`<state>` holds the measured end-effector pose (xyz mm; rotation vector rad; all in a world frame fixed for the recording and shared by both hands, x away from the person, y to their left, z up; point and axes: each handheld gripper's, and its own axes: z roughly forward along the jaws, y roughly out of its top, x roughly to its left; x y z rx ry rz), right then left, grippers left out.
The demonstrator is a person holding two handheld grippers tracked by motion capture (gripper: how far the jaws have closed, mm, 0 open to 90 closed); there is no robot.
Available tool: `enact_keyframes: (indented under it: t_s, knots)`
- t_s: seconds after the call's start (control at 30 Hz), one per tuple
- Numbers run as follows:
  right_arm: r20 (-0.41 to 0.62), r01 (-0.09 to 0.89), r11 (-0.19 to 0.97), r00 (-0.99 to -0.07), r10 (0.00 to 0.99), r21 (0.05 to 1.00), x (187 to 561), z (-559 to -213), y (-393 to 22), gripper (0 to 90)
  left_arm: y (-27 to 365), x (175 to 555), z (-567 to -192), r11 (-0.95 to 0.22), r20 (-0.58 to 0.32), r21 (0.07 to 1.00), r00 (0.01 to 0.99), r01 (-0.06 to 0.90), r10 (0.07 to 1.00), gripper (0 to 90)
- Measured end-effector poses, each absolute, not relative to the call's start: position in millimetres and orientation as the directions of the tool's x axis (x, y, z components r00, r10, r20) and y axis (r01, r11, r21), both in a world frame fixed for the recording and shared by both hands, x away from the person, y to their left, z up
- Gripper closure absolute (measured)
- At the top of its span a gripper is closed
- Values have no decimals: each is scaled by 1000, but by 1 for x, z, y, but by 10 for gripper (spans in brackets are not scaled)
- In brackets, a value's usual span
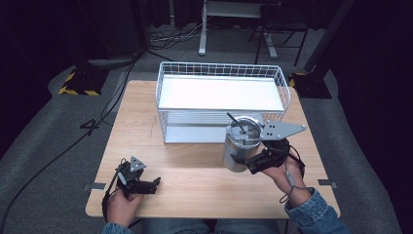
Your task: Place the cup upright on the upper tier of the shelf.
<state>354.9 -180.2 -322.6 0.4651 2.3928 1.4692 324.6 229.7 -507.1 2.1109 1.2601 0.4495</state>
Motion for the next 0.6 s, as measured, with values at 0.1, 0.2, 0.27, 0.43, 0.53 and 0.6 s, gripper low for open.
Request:
enact_keyframes:
  t_s: [0.1, 0.2, 0.27, 0.43, 0.53, 0.6]
  knots:
    - [-84, 114, 425, -904, 420, 898, 358, -314, -180, 38, 230, 325, -507, -344, -27, 669, 485, 658, 874, 5]
    - [-90, 111, 429, -902, 423, 896, 363, -298, -181, 38, 230, 325, -507, -343, -29, 669, 484, 659, 875, 5]
    - [-91, 111, 426, -901, 425, 898, 367, -291, -181, 38, 230, 325, -507, -339, -31, 671, 481, 659, 876, 6]
    - [-91, 111, 415, -895, 437, 903, 375, -276, -183, 39, 230, 325, -507, -335, -32, 672, 478, 660, 878, 6]
    - [-84, 114, 402, -892, 443, 908, 385, -265, -184, 39, 231, 325, -507, -339, -30, 669, 480, 662, 877, 6]
    - [-80, 116, 394, -891, 446, 912, 392, -258, -183, 39, 231, 325, -507, -339, -31, 668, 479, 663, 877, 5]
